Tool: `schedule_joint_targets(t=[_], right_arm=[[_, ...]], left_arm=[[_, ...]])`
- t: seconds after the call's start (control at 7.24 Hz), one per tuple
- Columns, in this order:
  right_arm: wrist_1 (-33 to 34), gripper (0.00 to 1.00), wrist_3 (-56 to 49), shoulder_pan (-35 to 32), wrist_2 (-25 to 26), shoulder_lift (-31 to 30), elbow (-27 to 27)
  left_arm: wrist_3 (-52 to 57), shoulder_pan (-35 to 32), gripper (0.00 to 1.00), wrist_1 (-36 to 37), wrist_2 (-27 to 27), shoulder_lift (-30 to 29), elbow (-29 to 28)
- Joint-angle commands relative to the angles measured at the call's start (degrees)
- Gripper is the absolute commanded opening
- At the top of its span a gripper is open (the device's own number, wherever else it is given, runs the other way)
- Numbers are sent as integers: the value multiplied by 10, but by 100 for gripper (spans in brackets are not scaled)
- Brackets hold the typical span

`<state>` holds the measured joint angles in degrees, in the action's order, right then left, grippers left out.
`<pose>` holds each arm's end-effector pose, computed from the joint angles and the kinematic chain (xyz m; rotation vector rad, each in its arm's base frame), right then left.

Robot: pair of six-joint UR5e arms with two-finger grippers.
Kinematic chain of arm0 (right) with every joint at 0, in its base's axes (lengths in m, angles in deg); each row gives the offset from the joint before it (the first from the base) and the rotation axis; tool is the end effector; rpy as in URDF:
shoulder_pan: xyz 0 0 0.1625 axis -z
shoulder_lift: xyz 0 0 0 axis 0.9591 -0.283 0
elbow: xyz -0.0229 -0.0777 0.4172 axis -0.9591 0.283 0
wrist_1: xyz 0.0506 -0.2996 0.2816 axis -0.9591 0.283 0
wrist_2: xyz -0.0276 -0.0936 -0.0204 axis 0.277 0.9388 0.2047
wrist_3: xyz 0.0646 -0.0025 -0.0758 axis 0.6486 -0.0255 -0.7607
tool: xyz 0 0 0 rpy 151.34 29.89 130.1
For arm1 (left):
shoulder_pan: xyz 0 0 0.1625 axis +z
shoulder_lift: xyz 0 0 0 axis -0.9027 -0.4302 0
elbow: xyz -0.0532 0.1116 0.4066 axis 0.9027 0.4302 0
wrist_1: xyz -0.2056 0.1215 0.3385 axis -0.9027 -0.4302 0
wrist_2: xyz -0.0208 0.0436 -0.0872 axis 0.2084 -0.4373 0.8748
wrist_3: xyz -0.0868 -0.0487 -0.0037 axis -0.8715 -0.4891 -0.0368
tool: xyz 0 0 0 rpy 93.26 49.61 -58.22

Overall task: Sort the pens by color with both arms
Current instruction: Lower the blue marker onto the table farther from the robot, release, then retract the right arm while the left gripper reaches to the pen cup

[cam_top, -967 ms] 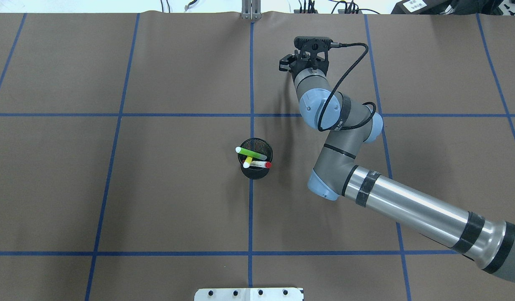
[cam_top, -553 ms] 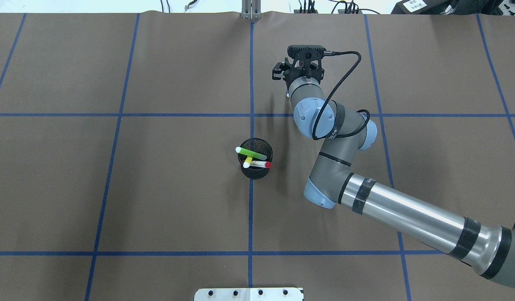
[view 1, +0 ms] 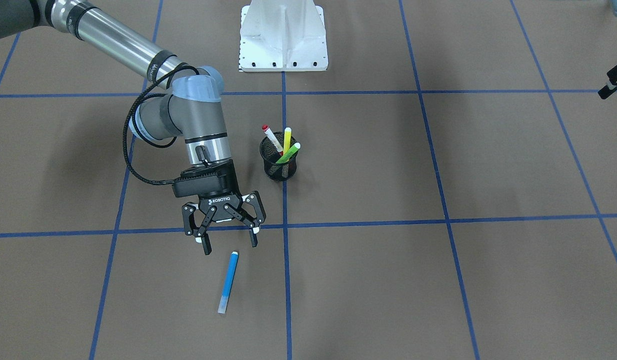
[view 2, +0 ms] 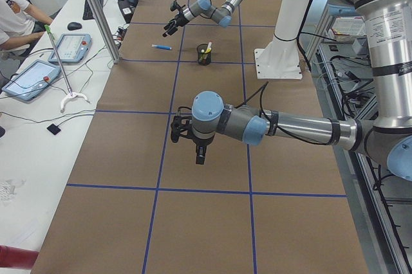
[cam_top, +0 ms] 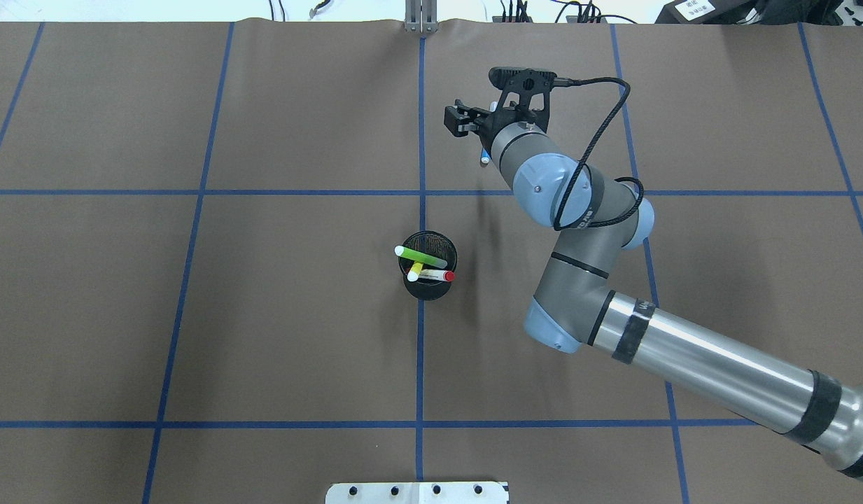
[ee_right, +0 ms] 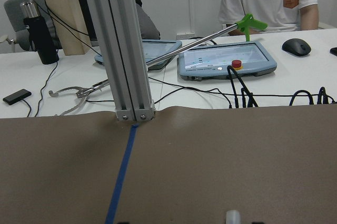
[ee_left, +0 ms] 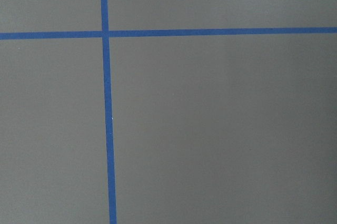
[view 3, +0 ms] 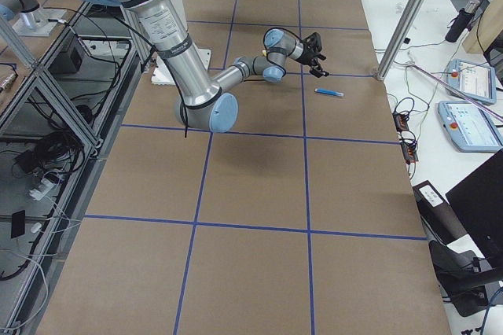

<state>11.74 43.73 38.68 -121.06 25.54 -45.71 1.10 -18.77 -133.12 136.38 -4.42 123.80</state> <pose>-0.5015 -0.5536 0.2716 0.8785 -0.9221 0.3680 -0.0077 -0.4157 0.5481 0.1224 0.9275 -0.0522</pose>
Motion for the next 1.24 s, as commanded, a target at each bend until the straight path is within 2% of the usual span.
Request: schedule_joint_targets(t=[0.0,0.14,0.28,0.41,0.55,0.69,0.83,0.97,1.11], right_arm=[[114,99,14,-73,-183,-84,-136],[202,99,10,-124,-278,-102,-195],[266,99,4,-171,-362,-104,-211],[287,99,-21,-215,-446,-123,-209],[286,99,-98,-255,-500,-160,-209],[288,99,-156,-285,-533,-188,-203],[287,99,-161,-293,-543,-199,-190],[287,99,-161,-297,-547,-203,-186],[293,99,-164,-329,-597,-202,-166]], left_arm=[[-133,48,100,2,0,-69,7],[-241,98,100,3,-6,-118,25],[-362,147,100,6,-13,-175,34],[-455,189,100,7,-37,-221,45],[-544,244,100,8,-89,-261,53],[-614,292,100,27,-124,-306,55],[-638,328,100,91,-155,-356,56],[-645,382,100,199,-223,-436,55],[-646,433,100,299,-291,-506,54]])
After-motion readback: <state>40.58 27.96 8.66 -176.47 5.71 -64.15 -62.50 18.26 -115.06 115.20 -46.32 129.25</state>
